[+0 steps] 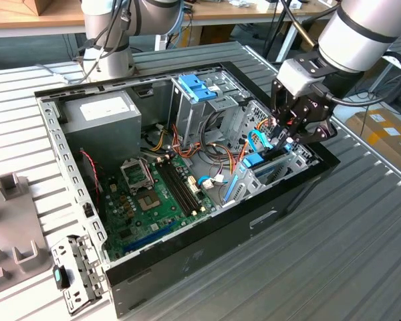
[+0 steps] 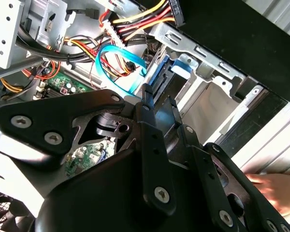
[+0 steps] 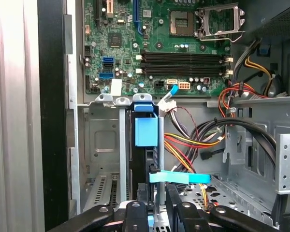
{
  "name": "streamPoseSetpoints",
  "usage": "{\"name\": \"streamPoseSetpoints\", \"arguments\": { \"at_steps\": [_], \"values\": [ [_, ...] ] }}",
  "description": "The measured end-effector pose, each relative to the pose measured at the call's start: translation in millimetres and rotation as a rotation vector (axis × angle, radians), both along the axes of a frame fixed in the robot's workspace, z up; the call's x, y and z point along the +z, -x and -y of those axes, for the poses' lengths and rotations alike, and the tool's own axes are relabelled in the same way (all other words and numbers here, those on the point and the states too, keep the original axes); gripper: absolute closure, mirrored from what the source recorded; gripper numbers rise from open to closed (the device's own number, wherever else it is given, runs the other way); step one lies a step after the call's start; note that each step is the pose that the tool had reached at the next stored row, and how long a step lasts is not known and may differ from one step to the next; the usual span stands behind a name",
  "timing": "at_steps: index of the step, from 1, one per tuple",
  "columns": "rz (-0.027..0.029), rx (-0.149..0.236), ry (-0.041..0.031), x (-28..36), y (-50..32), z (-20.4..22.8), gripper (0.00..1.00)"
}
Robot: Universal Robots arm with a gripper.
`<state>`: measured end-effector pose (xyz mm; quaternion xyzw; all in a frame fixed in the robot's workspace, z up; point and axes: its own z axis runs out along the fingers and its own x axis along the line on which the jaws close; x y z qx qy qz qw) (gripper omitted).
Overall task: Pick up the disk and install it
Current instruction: 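Insert the first disk wire, then insert the second disk wire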
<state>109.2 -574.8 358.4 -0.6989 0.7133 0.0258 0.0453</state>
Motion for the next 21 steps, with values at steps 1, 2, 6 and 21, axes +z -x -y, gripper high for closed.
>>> {"name": "streamPoseSetpoints", "arguments": {
  "at_steps": [1, 2, 6, 21],
  "values": [
    [-0.0002, 0.0, 0.0, 0.0, 0.0, -0.1, 0.71],
    [-0.0012, 0.0, 0.0, 0.0, -0.1, -0.1, 0.71],
    [-0.0024, 0.0, 0.0, 0.0, -0.1, -0.1, 0.71],
    [-0.0026, 0.0, 0.0, 9.7, -0.1, -0.1, 0.71]
  ]
}}
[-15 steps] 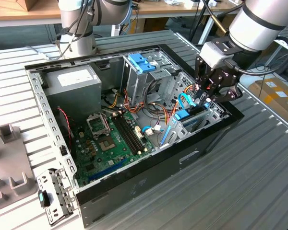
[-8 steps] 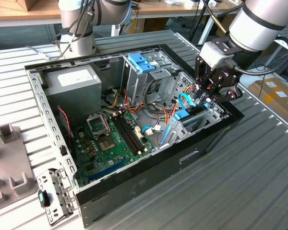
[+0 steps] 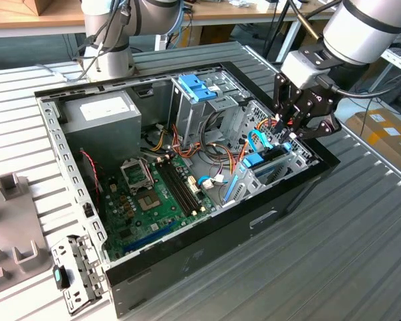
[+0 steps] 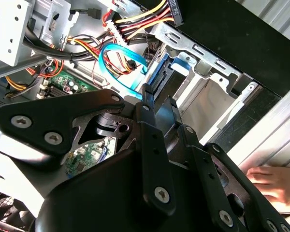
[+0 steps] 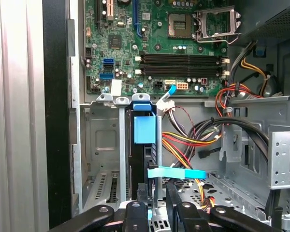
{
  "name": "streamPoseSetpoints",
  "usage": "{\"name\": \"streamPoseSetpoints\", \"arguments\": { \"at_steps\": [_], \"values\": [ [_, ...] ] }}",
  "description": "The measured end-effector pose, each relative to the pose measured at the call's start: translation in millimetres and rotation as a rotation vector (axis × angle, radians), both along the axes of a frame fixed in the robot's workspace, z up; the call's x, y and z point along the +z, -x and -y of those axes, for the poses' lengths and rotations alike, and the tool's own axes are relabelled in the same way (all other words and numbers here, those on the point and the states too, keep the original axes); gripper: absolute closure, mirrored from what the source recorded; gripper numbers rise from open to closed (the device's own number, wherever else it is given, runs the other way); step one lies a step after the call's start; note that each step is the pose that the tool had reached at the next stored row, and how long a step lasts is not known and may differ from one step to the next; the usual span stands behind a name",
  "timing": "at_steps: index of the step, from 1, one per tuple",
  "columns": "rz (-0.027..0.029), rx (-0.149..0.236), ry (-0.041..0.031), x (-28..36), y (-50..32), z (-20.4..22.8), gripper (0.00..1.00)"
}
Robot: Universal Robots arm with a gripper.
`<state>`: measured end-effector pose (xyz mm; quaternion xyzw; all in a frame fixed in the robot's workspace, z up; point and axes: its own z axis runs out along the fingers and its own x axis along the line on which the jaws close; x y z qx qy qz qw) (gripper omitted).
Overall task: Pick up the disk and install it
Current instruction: 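Insert the second disk wire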
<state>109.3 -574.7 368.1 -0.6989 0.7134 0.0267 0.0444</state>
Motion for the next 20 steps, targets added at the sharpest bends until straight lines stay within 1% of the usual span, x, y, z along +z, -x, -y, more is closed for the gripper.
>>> {"name": "streamPoseSetpoints", "arguments": {
  "at_steps": [2, 7, 20],
  "values": [
    [0.0, 0.0, 0.0013, 0.2, 0.0, 0.0, 0.71],
    [0.0, 0.0, 0.0013, 0.2, -1.6, -0.7, 0.71],
    [0.0, 0.005, 0.0013, 0.2, -11.1, -2.2, 0.71]
  ]
}}
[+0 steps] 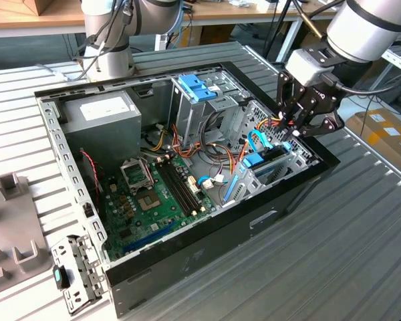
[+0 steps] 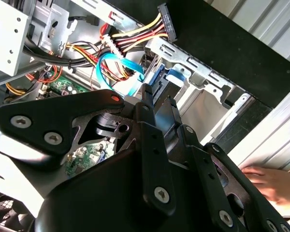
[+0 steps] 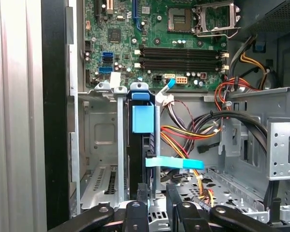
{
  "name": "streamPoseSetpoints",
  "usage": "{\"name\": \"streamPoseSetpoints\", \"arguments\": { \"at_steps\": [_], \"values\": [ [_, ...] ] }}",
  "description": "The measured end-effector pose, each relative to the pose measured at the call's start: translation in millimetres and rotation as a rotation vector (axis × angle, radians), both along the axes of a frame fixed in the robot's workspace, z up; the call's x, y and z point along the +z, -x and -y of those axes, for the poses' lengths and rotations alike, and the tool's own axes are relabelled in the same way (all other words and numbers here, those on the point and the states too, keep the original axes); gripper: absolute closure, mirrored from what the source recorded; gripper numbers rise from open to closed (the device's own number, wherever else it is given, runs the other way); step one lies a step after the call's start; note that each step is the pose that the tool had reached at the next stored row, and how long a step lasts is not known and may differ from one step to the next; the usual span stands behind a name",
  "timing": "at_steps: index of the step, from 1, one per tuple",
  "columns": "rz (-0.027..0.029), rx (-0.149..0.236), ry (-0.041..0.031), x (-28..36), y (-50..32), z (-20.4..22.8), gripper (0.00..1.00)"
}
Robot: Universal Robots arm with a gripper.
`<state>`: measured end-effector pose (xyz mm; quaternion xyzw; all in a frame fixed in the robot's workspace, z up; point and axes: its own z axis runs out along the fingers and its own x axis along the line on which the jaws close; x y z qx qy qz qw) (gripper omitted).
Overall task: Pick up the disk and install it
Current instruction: 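Insert the second disk wire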
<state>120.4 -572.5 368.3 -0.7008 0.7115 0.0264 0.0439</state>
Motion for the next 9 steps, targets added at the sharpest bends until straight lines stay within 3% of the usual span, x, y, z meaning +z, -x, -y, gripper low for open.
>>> {"name": "streamPoseSetpoints", "arguments": {
  "at_steps": [9],
  "values": [
    [0.0, 0.008, 0.0001, 0.1, -10.5, -1.2, 0.71]
  ]
}}
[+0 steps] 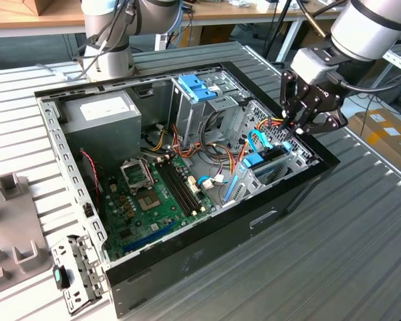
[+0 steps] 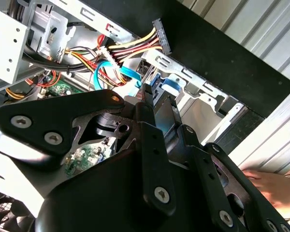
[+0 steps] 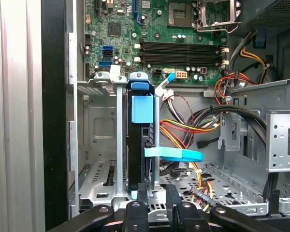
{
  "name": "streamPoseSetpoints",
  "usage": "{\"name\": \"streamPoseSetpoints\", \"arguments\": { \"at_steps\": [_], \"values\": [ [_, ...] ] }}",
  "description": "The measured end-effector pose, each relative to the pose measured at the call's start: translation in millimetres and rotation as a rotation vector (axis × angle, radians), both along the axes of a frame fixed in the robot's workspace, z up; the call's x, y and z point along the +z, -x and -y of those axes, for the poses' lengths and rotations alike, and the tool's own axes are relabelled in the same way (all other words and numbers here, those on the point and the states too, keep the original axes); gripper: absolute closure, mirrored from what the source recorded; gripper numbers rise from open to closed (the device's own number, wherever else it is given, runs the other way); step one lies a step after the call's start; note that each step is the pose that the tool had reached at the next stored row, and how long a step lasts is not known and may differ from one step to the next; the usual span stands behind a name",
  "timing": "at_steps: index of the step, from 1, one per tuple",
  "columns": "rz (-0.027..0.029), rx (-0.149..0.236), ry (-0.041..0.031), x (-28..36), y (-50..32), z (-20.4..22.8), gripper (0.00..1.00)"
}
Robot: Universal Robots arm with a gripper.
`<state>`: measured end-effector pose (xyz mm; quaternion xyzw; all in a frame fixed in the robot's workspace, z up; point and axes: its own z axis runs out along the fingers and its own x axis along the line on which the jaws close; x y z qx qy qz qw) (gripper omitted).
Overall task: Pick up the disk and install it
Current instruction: 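Insert the second disk wire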
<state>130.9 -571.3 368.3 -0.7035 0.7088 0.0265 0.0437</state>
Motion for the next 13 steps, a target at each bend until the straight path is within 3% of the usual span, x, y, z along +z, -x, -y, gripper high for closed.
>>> {"name": "streamPoseSetpoints", "arguments": {
  "at_steps": [9, 13],
  "values": [
    [0.0, 0.002, 0.0, 0.2, -2.0, -0.1, 0.71],
    [0.0, 0.007, -0.0002, 3.0, -2.0, -0.1, 0.71]
  ]
}}
